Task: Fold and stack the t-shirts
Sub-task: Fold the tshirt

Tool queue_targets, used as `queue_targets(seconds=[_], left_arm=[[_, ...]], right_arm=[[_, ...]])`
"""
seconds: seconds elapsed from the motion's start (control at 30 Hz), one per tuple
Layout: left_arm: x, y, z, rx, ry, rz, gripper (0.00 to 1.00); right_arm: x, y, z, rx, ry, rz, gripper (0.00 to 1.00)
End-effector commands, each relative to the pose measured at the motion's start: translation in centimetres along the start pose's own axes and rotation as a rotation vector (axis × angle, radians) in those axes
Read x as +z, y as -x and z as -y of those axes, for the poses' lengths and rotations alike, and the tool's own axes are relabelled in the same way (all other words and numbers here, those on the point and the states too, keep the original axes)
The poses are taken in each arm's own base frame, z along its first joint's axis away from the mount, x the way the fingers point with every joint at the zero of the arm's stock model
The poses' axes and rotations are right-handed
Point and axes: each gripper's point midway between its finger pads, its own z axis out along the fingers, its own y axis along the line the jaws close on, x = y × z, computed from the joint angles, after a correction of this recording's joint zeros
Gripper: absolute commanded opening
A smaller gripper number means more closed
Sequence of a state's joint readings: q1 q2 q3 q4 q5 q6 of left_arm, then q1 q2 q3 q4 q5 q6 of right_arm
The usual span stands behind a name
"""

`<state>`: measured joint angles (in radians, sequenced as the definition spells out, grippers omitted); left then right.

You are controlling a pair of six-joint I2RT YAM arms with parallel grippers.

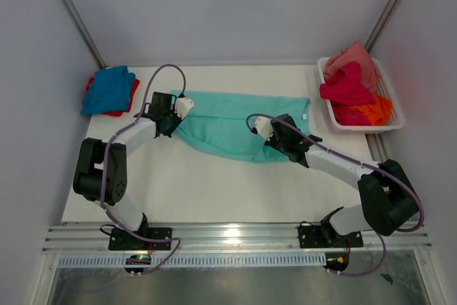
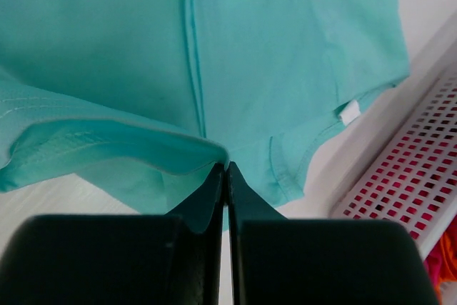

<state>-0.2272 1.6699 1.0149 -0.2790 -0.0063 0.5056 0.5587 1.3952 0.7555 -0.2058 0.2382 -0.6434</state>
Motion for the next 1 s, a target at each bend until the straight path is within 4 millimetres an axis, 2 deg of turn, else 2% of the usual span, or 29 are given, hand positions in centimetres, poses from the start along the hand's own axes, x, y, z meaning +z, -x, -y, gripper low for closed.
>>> queue_targets(seconds=[0.0,0.2,0.4,0.47,0.63,0.77,0.87,0.9,0.93,0.97], left_arm=[[-0.9,4.9,-4.2,-0.077,0.17,0.147,0.0],[-1.6,6.3,-4.6,-0.086,0.163,0.176,0.0],[-2.2,6.8,-4.7,-0.06,0.149,0.18,0.0],[-2.3,7.5,-5.4,-0.063,0.178,0.195,0.0],[-2.2,9.7,-7.6,-0.122,0.25,0.236,0.0],[-2.6,12.1,-10.5,-0.199,0.36,0.292,0.0],[-1.6,12.5,-11.4,-0.198,0.389,0.276,0.0],[-1.8,13.3,-12.0,-0.2,0.402,0.288,0.0],[-0.8,13.0,-12.1,-0.195,0.406,0.263,0.0],[-0.7,13.4,-12.5,-0.196,0.416,0.266,0.0]], right_arm=[[-0.6,3.5,5.1,0.105,-0.191,0.083,0.03],[-1.5,4.8,7.0,0.148,-0.228,0.099,0.03],[-2.7,5.6,9.3,0.162,-0.299,0.099,0.03],[-3.0,6.2,10.3,0.179,-0.32,0.106,0.03],[-2.1,6.0,12.2,0.236,-0.362,0.078,0.03],[-1.3,6.4,13.5,0.268,-0.375,0.073,0.03],[-0.5,6.3,14.3,0.29,-0.376,0.061,0.03],[-0.2,6.3,14.4,0.293,-0.371,0.057,0.03],[0.1,6.3,14.6,0.297,-0.372,0.052,0.03],[0.5,6.2,15.0,0.305,-0.376,0.046,0.03]])
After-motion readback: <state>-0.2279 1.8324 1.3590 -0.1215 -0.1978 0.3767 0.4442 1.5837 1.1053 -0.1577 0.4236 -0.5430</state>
